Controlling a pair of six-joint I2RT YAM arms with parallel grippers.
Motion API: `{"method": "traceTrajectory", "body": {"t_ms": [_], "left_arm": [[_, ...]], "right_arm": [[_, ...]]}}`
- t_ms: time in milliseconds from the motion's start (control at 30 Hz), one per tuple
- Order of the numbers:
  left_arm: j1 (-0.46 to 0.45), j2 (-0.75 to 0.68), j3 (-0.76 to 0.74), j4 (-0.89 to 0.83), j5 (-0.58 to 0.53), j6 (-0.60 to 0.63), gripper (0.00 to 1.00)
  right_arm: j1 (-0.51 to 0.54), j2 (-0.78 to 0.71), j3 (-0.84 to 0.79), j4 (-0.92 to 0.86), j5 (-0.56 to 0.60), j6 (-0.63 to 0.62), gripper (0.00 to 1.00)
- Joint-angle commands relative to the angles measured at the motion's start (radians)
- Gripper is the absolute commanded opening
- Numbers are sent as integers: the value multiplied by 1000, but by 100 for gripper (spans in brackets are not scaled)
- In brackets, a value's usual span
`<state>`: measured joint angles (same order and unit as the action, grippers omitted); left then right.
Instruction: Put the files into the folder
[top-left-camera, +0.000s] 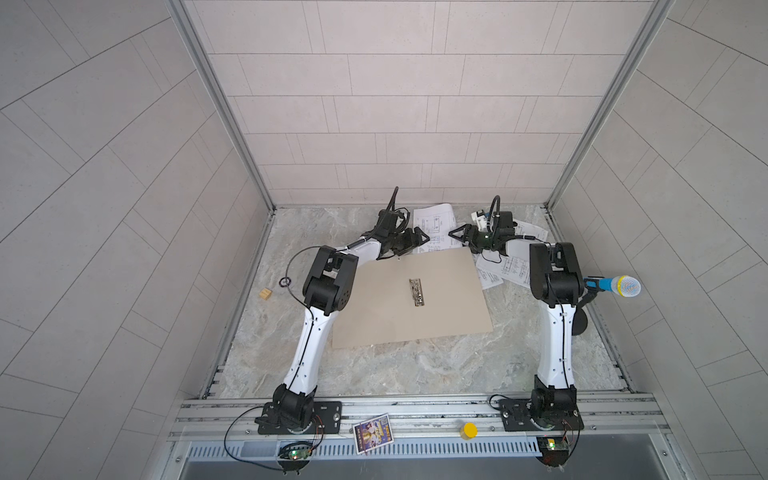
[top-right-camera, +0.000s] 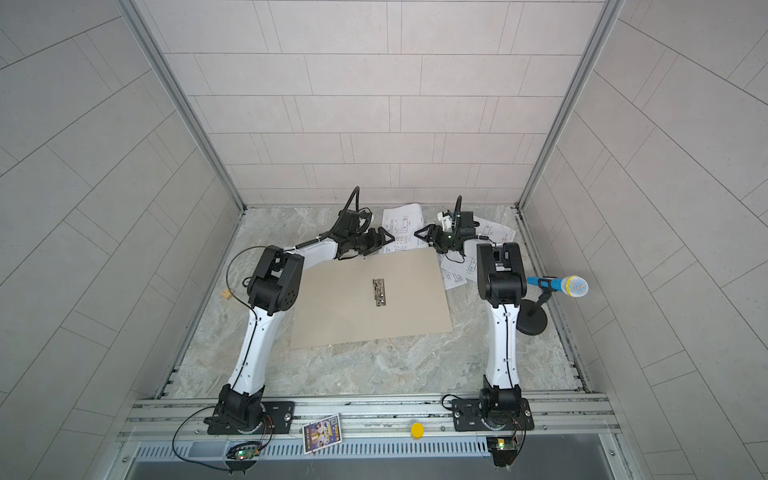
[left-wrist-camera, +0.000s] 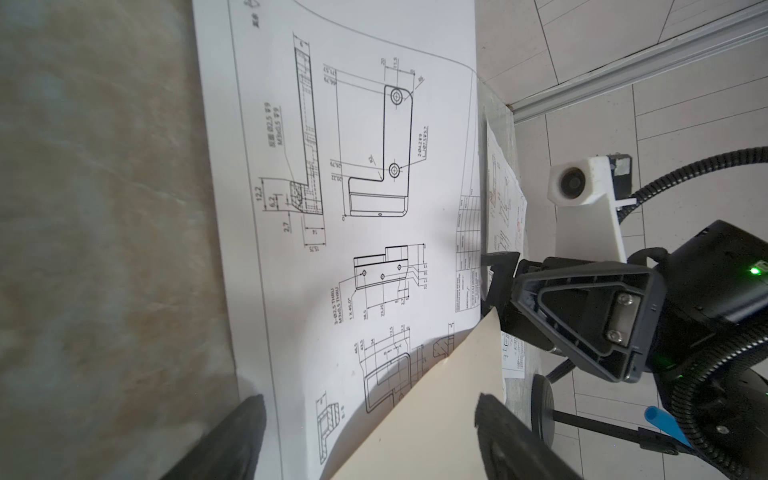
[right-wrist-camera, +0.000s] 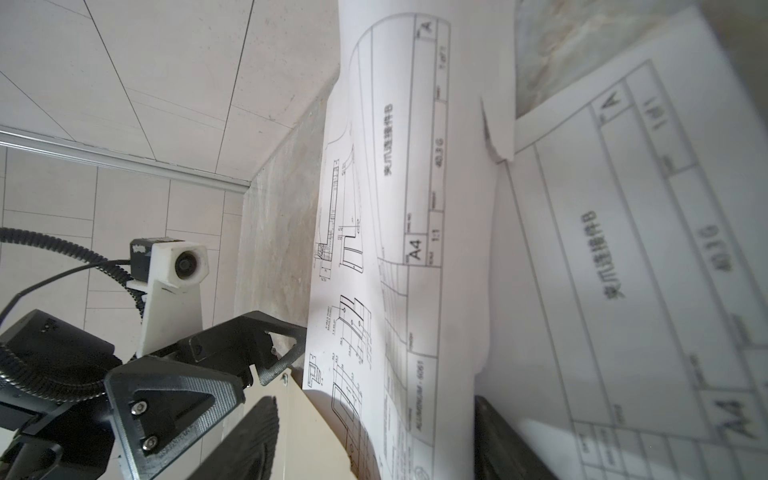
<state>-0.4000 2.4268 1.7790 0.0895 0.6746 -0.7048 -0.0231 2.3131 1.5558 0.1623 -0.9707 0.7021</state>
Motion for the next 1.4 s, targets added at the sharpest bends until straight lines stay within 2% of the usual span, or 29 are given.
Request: {"method": "traceTrajectory", "body": {"t_ms": [0, 200, 400, 467, 600, 867, 1000, 1100, 1233, 1300, 1367], "left_arm": [[-8, -32, -47, 41, 20, -40, 86], [-8, -66, -112, 189, 36, -107, 86], [-8, -80, -154, 306, 46, -162, 86], [-8, -76, -165, 350, 52, -192, 86], [-8, -76, -180, 373, 57, -211, 86], [-6, -77, -192, 370, 49, -194, 86], [3, -97, -212, 363, 44, -190, 85], [21, -180, -270, 322, -14, -141, 86], [40, -274, -300, 179, -117, -27, 87], [54, -293, -299, 110, -179, 24, 89], [67, -270, -270, 50, -193, 32, 89]], "right_arm": [[-3, -78, -1, 92, -41, 70, 72], [-3, -95, 4, 183, -64, 163, 72], [3, -101, 5, 167, -67, 161, 71], [8, -88, 32, 89, -62, 104, 71], [11, -53, 119, -198, 16, -114, 71], [3, 5, 174, -294, 11, -200, 70], [-1, 26, 202, -400, 97, -297, 72], [0, 37, 226, -471, 157, -374, 73], [2, 39, 221, -469, 190, -380, 74], [5, 27, 200, -435, 207, -376, 75], [9, 13, 174, -403, 227, -378, 76]]}}
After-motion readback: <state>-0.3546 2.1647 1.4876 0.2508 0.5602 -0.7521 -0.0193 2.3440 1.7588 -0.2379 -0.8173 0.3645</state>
